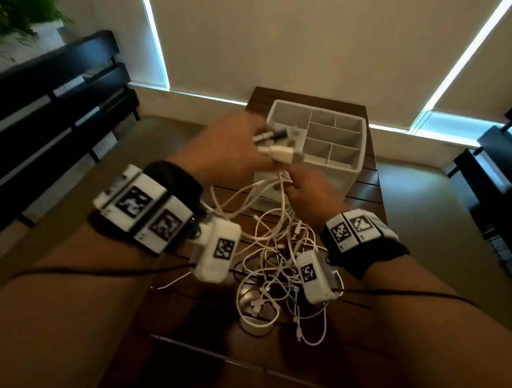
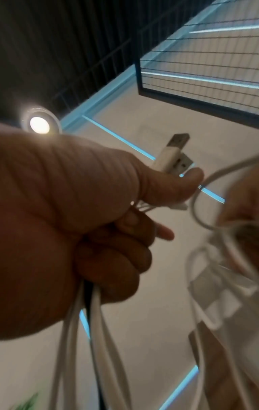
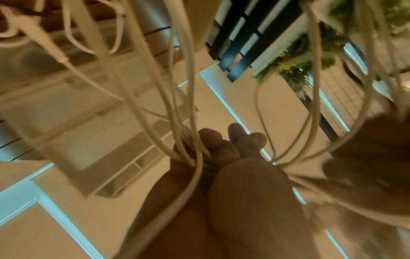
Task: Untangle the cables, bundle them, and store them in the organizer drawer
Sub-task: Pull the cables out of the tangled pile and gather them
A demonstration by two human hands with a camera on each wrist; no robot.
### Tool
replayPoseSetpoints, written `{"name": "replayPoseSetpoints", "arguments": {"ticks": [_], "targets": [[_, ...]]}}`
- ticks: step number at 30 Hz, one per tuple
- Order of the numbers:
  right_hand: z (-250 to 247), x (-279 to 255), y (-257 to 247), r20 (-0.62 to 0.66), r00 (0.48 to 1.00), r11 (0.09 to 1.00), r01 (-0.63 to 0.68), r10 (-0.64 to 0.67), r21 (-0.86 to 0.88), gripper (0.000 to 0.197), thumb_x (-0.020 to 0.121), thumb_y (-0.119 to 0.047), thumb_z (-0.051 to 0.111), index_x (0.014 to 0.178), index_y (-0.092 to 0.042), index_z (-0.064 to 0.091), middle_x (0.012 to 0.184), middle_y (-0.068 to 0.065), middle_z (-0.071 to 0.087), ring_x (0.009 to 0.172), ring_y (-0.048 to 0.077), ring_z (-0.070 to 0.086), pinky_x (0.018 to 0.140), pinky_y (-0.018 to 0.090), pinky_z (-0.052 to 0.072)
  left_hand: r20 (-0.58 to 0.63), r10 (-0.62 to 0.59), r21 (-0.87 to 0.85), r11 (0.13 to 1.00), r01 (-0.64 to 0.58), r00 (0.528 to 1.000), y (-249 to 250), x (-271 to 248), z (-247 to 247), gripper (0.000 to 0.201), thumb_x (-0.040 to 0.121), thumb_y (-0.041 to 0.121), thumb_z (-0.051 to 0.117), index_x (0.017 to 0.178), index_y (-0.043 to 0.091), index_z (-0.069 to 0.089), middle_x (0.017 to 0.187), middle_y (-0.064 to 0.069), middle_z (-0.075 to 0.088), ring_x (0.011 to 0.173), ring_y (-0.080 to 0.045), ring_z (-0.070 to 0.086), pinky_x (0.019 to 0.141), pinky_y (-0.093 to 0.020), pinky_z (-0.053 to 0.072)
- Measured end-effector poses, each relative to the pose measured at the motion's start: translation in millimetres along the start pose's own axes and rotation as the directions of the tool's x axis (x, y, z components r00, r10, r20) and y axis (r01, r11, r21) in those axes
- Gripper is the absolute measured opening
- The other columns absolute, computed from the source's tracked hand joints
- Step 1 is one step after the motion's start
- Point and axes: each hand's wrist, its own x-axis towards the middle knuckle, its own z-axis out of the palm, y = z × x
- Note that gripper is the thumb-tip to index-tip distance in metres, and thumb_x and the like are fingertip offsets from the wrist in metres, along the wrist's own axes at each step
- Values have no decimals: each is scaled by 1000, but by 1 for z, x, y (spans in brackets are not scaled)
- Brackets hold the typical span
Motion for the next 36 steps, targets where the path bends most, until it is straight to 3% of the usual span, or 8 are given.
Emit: {"name": "replayPoseSetpoints", "arguments": {"ticks": [4,14,20,24,27,30,34,36], "targets": [[-14,6,-21,-108,987,992,113,-118,-53,17,85,-19,68,102,-18,70,97,4,72,89,16,65,69,21,43,165,-131,-106,983,149,978,-4,-8,23,19,74,32,81,65,26,66,51,13,62,44,4,54,41,-9,35],[22,-6,-6,298,954,917,-91,-31,389,13,95,-14,56,88,-10,66,84,7,70,80,21,64,78,28,51,-304,-294,-465,876,128,906,14,-6,-54,18,66,21,82,65,14,66,42,9,48,35,-8,38,46,-25,32],[54,-14,-45,500,866,986,-74,-12,151,36,96,-47,46,98,-22,71,102,5,69,92,21,64,87,38,53,-297,-330,-87,944,319,896,5,-9,-64,14,72,23,78,74,12,68,59,-1,50,49,-15,42,48,-27,30],[70,-16,-45,367,922,993,-115,122,-41,21,99,-22,48,100,-9,65,109,17,64,101,30,60,89,38,49,-192,-366,16,927,376,911,-2,-14,-56,19,69,19,80,76,4,70,56,-8,48,47,-22,40,48,-29,31],[61,-7,-37,152,948,765,-317,281,561,15,91,-18,63,85,-5,69,70,8,69,57,15,64,57,28,55,-171,-417,-124,908,400,893,-11,-18,-51,19,65,20,83,69,8,68,47,-1,47,43,-19,39,47,-26,32],[40,5,-26,-22,924,529,-200,382,825,12,88,-17,68,84,-6,69,68,10,70,56,21,64,55,30,55,-188,-418,-233,898,373,889,-14,-19,-51,22,65,18,83,78,5,70,50,-3,47,42,-19,37,46,-25,31],[37,2,-14,20,967,518,-154,255,841,7,89,-18,67,88,-12,70,75,9,73,66,22,69,69,39,56,-212,-386,-292,902,318,898,-13,-17,-54,23,67,19,82,80,4,71,58,-6,50,48,-20,39,50,-27,32],[49,-4,-12,216,974,715,-199,69,670,6,86,-22,70,92,-19,69,91,11,74,82,28,71,78,45,58,-210,-374,-265,911,316,903,-10,-15,-52,22,67,21,82,80,7,72,58,-5,52,49,-19,41,52,-28,33]]}}
